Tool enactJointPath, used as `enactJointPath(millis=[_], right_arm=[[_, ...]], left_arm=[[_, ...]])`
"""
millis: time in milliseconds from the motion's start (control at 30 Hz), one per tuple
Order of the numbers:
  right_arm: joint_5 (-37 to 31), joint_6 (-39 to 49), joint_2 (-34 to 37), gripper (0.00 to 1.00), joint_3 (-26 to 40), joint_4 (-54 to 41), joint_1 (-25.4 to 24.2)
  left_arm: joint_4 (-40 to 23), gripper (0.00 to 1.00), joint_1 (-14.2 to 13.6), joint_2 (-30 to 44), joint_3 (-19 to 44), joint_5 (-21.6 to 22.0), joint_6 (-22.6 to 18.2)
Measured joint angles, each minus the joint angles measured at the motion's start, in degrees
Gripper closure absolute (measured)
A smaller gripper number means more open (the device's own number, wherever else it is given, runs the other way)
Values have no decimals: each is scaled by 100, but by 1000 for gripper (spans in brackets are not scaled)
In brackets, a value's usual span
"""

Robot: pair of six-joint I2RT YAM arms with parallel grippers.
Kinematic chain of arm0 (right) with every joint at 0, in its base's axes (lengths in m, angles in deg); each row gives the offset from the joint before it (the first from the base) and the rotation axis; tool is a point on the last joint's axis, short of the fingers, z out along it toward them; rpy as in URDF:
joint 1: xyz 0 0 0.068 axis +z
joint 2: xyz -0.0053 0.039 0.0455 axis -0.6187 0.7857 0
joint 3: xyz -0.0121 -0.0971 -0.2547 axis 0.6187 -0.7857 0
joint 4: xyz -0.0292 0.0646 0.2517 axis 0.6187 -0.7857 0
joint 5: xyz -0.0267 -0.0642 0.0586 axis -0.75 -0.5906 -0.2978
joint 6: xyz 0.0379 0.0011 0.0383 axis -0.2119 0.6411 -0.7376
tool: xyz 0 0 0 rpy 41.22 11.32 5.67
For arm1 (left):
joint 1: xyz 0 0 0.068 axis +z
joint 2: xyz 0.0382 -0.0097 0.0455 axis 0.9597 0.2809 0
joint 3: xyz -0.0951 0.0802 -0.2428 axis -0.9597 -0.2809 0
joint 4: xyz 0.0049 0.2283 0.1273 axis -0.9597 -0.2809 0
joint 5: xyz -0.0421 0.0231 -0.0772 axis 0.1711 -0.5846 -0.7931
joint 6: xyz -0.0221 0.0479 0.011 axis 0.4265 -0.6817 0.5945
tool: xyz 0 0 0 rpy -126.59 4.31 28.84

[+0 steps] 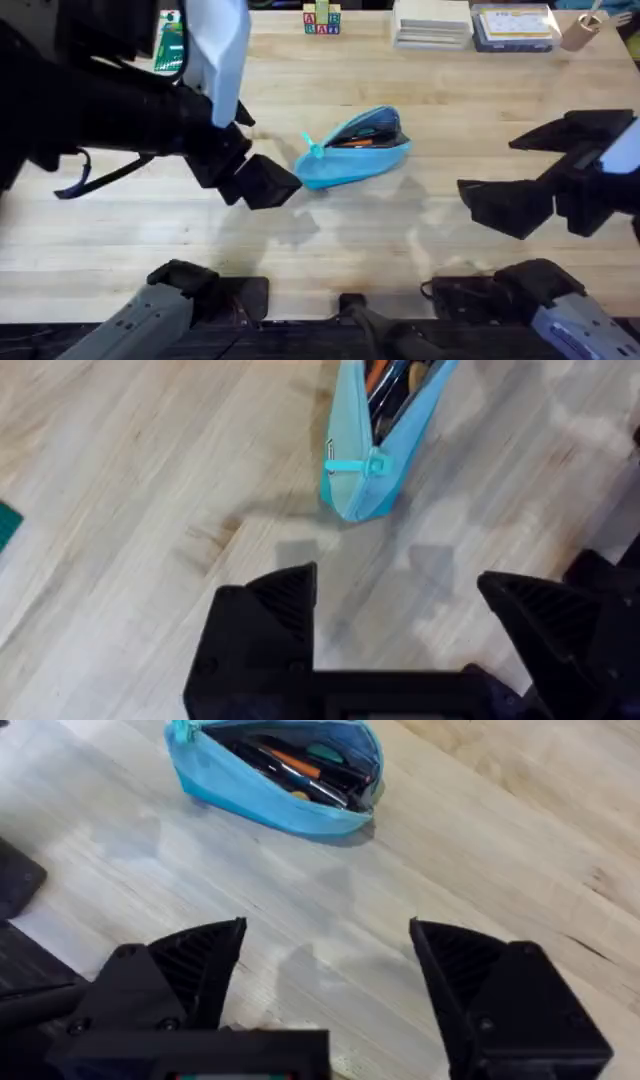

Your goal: Unzip the bag, pick up the pens from the table one at a time and place them inside, then zip the bag closed.

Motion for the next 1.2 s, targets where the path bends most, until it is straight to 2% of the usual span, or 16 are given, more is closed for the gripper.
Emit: enactJointPath(millis=[133,400,433,567,667,800,900,1200], right_arm=[[0,-1,0,3,0,2,0],[0,-1,0,4,0,11,0],[11,1,0,4,0,15,0],[120,0,0,4,0,163,0],[225,-40,0,4,0,394,0],[322,-304,0,4,0,651,0],[367,-521,0,4,0,656,0],[376,-624,0,5,0,607,0]], left_arm=[[-115,7,622,1,-87,-502,-745],[-421,7,2039,0,-226,-1500,-2390],[-421,7,2536,0,-482,-1893,-3075],[-398,7,3041,0,-807,-2338,-4159],[-393,7,3234,0,-955,-2540,-4778],[-337,7,3325,7,-1027,-2680,-5225],[-333,7,3325,234,-1029,-2762,-5430],[-312,7,3325,1082,-1029,-2937,-5508]])
